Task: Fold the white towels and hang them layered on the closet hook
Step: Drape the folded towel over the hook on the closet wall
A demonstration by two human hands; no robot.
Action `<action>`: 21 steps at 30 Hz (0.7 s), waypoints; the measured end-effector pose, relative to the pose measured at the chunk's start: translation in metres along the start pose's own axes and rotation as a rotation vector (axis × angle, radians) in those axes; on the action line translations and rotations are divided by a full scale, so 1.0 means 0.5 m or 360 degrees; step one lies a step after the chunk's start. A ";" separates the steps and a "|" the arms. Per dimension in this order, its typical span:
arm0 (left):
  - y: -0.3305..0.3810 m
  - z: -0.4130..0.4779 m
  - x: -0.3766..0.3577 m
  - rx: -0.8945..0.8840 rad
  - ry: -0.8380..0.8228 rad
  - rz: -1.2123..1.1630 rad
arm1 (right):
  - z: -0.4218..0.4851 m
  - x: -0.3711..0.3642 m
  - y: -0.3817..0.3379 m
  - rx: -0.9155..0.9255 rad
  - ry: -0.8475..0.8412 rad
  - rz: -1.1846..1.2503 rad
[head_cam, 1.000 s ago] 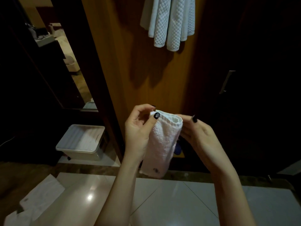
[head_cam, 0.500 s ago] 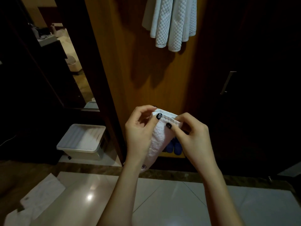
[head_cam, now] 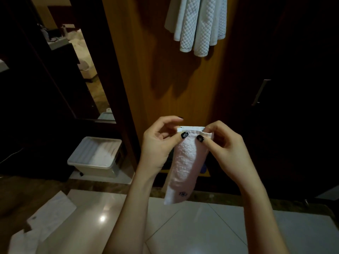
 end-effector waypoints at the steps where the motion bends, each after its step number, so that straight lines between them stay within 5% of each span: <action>1: 0.002 0.000 0.000 -0.0006 -0.0019 0.0005 | 0.001 0.002 0.000 -0.0009 -0.0016 -0.0014; 13: 0.012 -0.004 0.007 -0.0051 -0.0068 0.0102 | 0.006 0.005 -0.016 0.0035 0.0075 -0.0065; 16: 0.027 0.007 0.001 -0.0137 0.0018 0.0146 | 0.015 -0.002 -0.006 -0.0077 0.0175 0.0221; 21: 0.048 0.037 0.002 -0.0191 0.0076 0.0075 | 0.028 -0.040 0.002 -0.0169 -0.0042 0.0677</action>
Point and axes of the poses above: each hand's wrist, its own z-axis towards the middle knuckle, its own x-axis out of the back of the hand, y = z × x, the point moved 5 cm from there along z, towards the middle knuckle, and after that the axes turned 4 degrees about y, right-handed, at the moved point
